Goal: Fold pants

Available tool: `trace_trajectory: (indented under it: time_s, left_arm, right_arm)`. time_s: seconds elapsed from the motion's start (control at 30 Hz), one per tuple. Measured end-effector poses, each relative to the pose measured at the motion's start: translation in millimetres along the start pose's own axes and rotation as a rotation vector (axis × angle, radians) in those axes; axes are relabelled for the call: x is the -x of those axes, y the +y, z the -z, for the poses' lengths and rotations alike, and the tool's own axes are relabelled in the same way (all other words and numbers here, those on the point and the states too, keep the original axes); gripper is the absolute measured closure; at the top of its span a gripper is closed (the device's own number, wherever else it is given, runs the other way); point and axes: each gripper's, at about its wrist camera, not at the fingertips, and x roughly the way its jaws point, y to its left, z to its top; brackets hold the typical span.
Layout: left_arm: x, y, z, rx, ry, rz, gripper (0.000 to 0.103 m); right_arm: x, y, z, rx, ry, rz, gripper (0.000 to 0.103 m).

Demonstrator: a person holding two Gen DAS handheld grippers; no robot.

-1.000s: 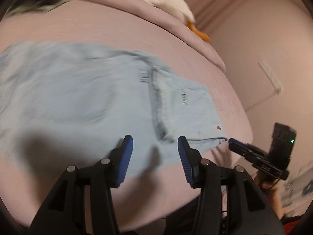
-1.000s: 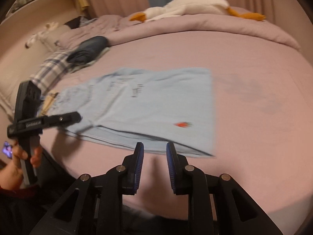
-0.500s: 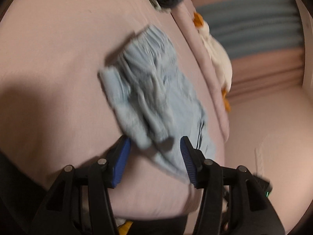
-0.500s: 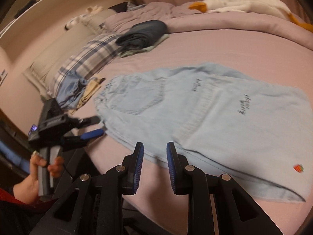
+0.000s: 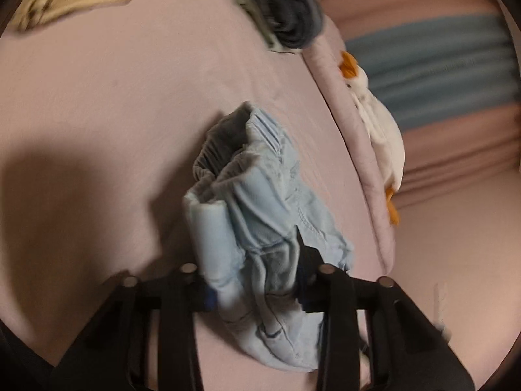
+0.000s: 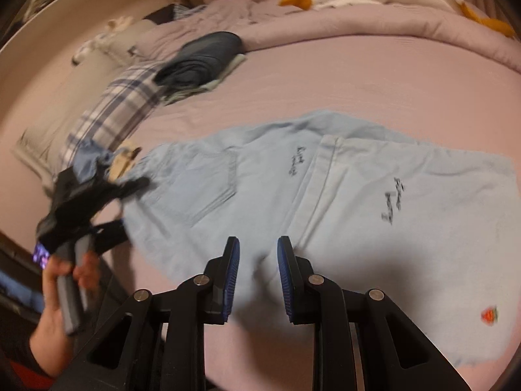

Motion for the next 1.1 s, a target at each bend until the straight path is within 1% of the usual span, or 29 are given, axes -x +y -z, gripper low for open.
trace_trajectory:
  time_s: [0.1, 0.13, 0.2, 0.3, 0.37, 0.47, 0.6, 0.73, 0.8, 0.83, 0.93, 1.0, 1.07, 1.1]
  left_arm:
    - [-1.1, -1.7, 1.9, -0.067, 0.003, 0.0, 0.075]
    - [1.4, -4.1, 2.8, -0.098, 0.002, -0.002, 0.076]
    - [4.3, -9.1, 4.5, -0.153, -0.008, -0.002, 0.076]
    - [8.3, -23.6, 6.1, -0.25, -0.035, 0.01, 0.076]
    - [10.6, -32.3, 6.9, -0.303, -0.05, 0.021, 0.076]
    - [11.9, -40.0, 8.5, -0.359, -0.057, 0.028, 0.076]
    - [9.2, -42.8, 8.6, -0.388, -0.055, 0.028, 0.076]
    - [10.6, -47.1, 9.8, -0.412, -0.059, 0.025, 0.076]
    - [13.3, -55.3, 12.9, -0.442, -0.062, 0.027, 0.076]
    - [14.6, -60.5, 15.3, -0.46, -0.064, 0.031, 0.076]
    - [18.0, -74.9, 22.6, -0.51, -0.064, 0.057, 0.076]
    - [18.1, -84.8, 27.0, -0.545, -0.07, 0.064, 0.076]
    - [18.3, -94.5, 29.6, -0.569, -0.074, 0.077, 0.076]
    - [18.1, -99.4, 30.0, -0.576, -0.071, 0.089, 0.076]
  right_arm:
    - [-19.6, -3.3, -22.3, -0.025, 0.024, -0.015, 0.079]
    - [-29.1, -5.1, -33.0, -0.041, 0.033, 0.005, 0.079]
    - [-41.1, -7.5, -48.9, -0.058, 0.031, 0.04, 0.089]
    - [-63.0, -8.5, -67.2, -0.043, 0.052, 0.14, 0.091]
    - [-78.7, -10.4, -68.3, -0.034, 0.092, 0.202, 0.097]
    - [-79.2, -0.4, -59.3, -0.02, 0.099, 0.244, 0.097]
    - [-67.6, 19.3, -31.4, -0.015, 0.135, 0.193, 0.097]
    - [-49.0, 33.9, 3.2, 0.007, 0.157, 0.187, 0.097]
    - [-37.0, 41.0, 22.1, 0.022, 0.172, 0.18, 0.097]
    - [-32.4, 41.1, 26.2, 0.026, 0.182, 0.169, 0.097]
    - [-17.9, 46.9, 50.2, 0.049, 0.214, 0.142, 0.097]
    - [-7.8, 49.2, 64.6, 0.066, 0.22, 0.127, 0.097]
    - [-0.2, 44.4, 70.8, 0.027, 0.251, 0.014, 0.097]
    - [4.7, 40.0, 71.3, -0.007, 0.251, -0.056, 0.097]
